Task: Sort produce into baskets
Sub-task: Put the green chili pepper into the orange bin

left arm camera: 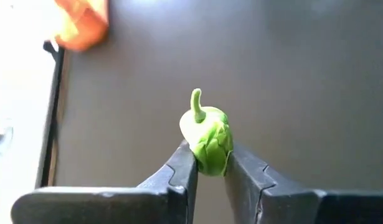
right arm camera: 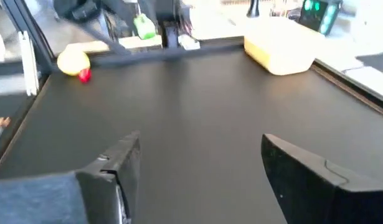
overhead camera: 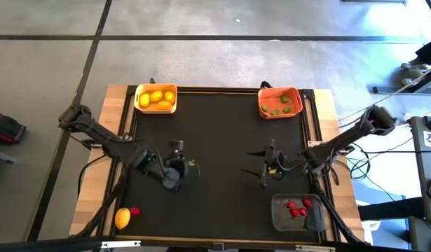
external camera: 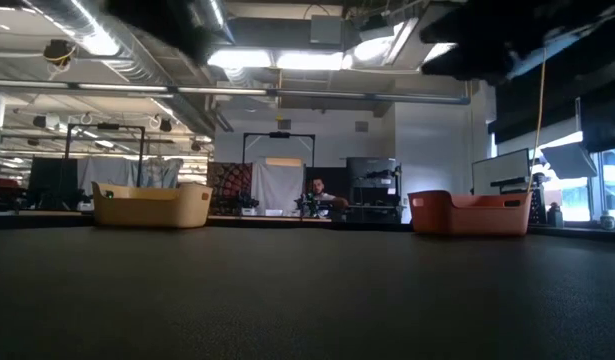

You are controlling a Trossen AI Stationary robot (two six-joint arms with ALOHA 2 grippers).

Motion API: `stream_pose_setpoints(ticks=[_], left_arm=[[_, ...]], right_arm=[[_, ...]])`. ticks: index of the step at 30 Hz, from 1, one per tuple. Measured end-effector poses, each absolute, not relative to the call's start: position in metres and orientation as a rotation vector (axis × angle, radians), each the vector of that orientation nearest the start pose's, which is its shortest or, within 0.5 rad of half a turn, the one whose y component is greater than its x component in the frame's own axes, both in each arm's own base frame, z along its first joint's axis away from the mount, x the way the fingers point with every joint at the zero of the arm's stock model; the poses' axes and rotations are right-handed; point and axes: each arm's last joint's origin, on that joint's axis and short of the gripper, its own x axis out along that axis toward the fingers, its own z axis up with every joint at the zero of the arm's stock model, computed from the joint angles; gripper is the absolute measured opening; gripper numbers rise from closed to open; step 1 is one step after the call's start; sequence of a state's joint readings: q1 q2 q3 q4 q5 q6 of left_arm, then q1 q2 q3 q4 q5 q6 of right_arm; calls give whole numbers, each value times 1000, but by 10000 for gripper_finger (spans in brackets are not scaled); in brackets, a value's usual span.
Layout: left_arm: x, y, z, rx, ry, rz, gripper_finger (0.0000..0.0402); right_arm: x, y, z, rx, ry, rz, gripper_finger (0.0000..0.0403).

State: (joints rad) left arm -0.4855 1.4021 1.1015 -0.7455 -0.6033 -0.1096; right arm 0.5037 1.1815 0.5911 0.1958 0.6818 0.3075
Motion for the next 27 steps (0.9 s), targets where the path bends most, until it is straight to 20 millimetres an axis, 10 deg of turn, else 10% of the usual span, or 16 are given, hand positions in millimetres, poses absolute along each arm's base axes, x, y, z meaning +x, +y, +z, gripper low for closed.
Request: stream_pose_setpoints(ticks=[17, 27], left_arm=[[288, -54, 283, 685, 791, 151, 61], [310, -10, 291, 373, 611, -20, 61]], right_arm=[[258, 66, 241, -2, 58, -126, 189], [265, 48, 236, -8, 76, -184, 186]])
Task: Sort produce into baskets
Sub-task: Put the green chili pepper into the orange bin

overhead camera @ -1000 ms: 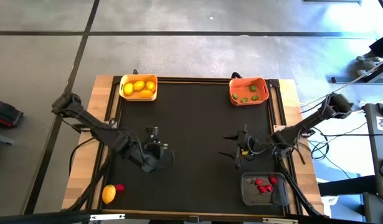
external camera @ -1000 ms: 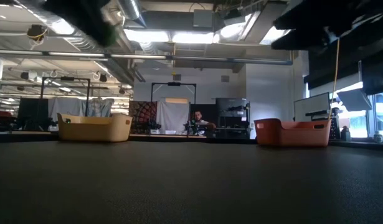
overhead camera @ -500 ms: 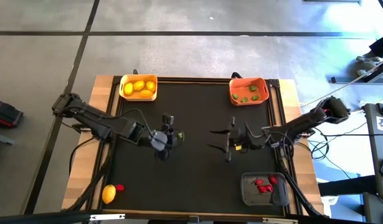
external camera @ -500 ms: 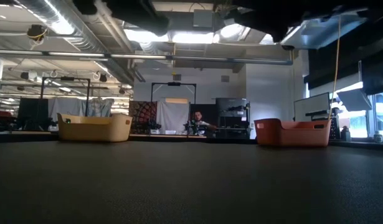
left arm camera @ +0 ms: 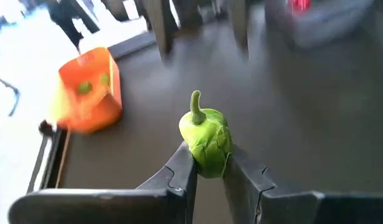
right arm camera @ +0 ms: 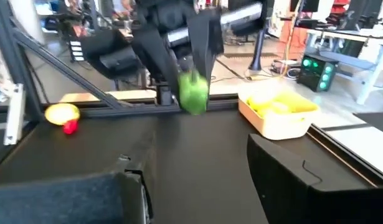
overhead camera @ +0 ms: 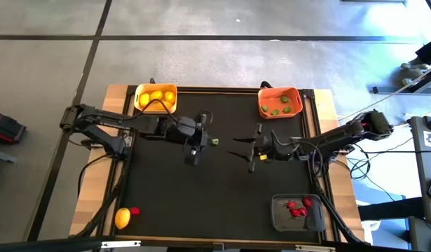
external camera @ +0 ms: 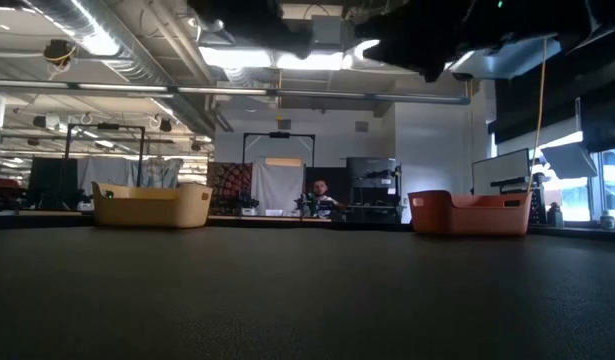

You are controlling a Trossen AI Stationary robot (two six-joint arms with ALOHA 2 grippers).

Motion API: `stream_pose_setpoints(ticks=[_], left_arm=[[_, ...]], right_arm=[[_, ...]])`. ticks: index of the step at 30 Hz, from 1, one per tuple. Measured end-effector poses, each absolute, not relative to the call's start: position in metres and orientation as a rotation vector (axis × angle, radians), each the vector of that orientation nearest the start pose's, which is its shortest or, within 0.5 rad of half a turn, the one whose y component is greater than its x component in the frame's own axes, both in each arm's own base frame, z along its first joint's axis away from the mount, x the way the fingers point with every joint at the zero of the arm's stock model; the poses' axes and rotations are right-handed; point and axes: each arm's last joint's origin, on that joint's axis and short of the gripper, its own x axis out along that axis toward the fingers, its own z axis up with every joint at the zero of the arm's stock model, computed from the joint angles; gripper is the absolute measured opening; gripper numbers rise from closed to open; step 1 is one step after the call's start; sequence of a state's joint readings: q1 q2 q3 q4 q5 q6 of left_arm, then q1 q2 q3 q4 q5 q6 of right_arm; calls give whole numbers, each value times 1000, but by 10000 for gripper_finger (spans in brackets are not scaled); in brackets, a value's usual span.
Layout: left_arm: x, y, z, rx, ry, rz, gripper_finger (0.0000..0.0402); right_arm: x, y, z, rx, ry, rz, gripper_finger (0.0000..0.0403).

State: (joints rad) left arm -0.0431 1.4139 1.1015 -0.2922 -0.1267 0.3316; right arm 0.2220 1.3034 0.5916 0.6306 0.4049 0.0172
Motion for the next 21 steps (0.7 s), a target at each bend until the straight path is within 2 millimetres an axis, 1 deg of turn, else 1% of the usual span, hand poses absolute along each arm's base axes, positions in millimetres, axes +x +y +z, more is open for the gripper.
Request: stream_pose_setpoints(ticks=[5, 9, 12, 14, 18, 21], left_arm=[[320, -5, 299, 344, 486, -5, 61], [324, -5, 297, 347, 463, -6, 61], [327, -5, 293, 349, 479, -9, 64], [329, -6, 289, 343, 489, -10, 68], [332, -6, 286, 335, 494, -10, 72], [333, -8, 287, 336, 473, -14, 71]], right_arm=[[272, 43, 228, -17, 85, -157, 186], [279, 40, 227, -55, 29, -143, 186], [282, 35, 230, -82, -28, -156, 186], [283, 33, 233, -90, -60, -134, 186], [286, 29, 238, -91, -79, -85, 186], [288, 29, 239, -91, -86, -53, 186]])
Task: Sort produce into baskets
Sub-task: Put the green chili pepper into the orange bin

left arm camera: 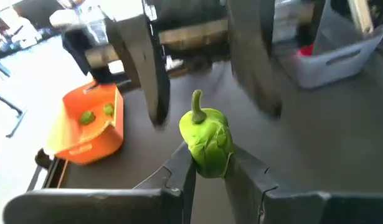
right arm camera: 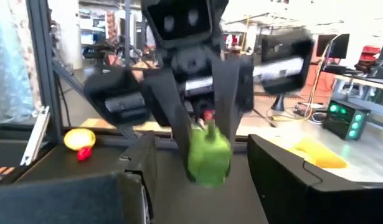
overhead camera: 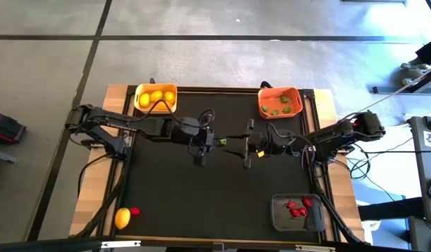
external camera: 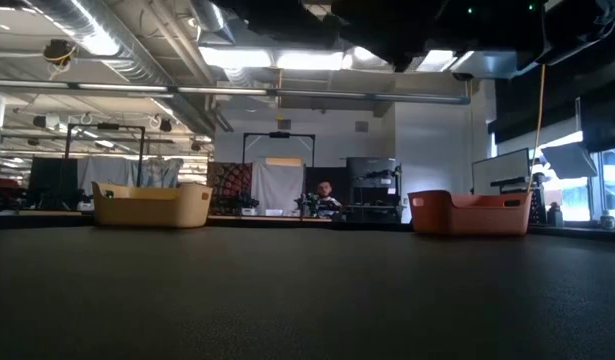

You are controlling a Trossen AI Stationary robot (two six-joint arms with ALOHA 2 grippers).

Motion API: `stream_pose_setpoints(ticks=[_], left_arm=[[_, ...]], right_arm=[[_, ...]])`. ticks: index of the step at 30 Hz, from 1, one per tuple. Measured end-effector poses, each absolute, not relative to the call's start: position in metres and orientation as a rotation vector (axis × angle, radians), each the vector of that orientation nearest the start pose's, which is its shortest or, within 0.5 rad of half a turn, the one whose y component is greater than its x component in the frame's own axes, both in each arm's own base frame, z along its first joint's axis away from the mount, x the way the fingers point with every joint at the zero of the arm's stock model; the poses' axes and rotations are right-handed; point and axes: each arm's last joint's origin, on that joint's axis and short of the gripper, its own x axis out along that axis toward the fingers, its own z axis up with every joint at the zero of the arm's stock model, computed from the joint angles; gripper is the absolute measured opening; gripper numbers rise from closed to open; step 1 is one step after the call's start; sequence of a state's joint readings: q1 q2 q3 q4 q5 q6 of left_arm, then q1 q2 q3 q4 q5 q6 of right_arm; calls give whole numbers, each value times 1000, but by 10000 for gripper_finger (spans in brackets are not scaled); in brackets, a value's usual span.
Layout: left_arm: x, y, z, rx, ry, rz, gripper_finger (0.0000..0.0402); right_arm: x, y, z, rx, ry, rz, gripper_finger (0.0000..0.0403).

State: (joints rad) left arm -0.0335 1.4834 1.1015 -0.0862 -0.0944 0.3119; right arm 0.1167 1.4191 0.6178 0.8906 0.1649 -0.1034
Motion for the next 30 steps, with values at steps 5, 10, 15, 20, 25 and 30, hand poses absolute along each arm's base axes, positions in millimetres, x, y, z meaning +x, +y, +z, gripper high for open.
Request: stream_pose_setpoints(ticks=[5, 10, 15, 20, 25, 30], left_arm=[[334, -13, 290, 349, 441, -26, 71], [333, -13, 289, 342, 448, -26, 73], [333, -13, 289, 347, 449, -26, 74], [333, -13, 289, 345, 451, -27, 74], [333, -13, 289, 288, 453, -14, 75], [333, -13, 289, 290, 452, -14, 79]], right_arm=[[292, 30, 238, -92, -78, -50, 166], [292, 31, 238, -103, -83, -7, 105], [292, 30, 237, -108, -80, -21, 41], [292, 30, 237, -132, -79, -27, 7], [292, 30, 237, -141, -77, -27, 13], [292, 30, 236, -146, -68, -26, 3]])
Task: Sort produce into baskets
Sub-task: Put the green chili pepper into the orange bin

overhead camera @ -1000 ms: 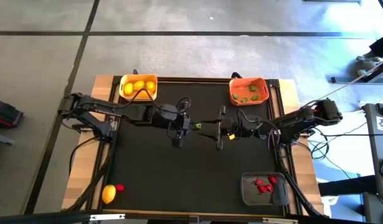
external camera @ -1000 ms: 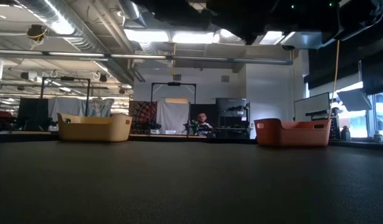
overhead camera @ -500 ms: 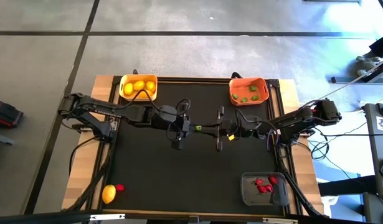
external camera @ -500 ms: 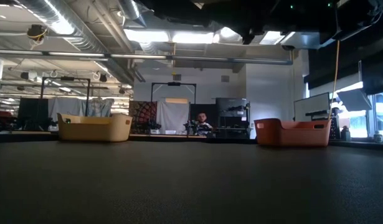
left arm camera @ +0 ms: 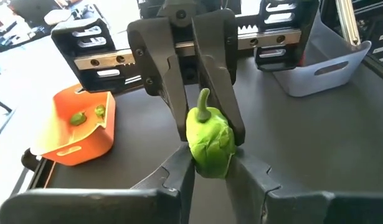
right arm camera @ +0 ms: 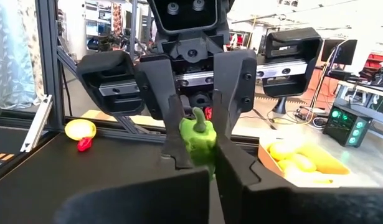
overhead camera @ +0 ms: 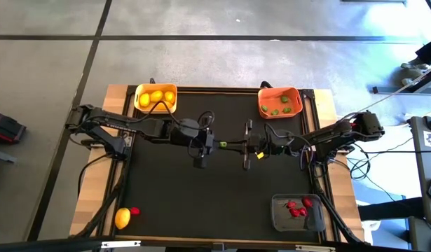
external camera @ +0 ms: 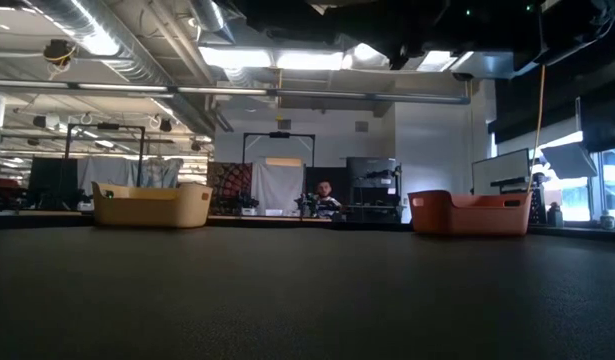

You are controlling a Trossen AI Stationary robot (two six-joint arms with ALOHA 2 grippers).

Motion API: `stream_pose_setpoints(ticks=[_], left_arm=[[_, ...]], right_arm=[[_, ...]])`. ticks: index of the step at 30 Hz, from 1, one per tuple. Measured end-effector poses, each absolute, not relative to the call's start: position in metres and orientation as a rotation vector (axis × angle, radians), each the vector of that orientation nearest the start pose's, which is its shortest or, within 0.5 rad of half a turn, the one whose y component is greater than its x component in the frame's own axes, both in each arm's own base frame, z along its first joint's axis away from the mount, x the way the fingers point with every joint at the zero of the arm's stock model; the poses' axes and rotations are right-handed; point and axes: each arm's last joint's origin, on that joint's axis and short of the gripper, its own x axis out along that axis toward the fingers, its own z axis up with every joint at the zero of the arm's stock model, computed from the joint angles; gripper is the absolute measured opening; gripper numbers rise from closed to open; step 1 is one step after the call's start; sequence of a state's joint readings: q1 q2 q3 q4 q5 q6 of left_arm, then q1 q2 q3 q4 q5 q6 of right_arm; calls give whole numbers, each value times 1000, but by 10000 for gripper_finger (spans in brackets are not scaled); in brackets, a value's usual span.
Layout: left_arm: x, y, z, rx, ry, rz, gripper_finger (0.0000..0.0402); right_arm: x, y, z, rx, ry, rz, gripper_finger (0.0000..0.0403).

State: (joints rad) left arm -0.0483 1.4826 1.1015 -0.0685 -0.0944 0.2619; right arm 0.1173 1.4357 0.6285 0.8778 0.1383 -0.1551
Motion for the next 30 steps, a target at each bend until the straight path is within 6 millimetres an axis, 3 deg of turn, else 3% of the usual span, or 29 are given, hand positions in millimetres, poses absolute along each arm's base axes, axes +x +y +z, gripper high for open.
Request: stream_pose_setpoints(ticks=[12, 16, 23, 30], left_arm=[[325, -12, 294, 272, 479, 9, 206], [308, -11, 303, 240, 525, 16, 215], [275, -10, 314, 111, 629, 50, 216], [265, -9, 315, 53, 685, 71, 216]], right_arm=[[290, 29, 237, -195, -37, -79, 9], [279, 25, 249, -253, -15, -152, 9], [247, 13, 263, -306, 171, -475, 9], [220, 1, 264, -390, 348, -805, 9]])
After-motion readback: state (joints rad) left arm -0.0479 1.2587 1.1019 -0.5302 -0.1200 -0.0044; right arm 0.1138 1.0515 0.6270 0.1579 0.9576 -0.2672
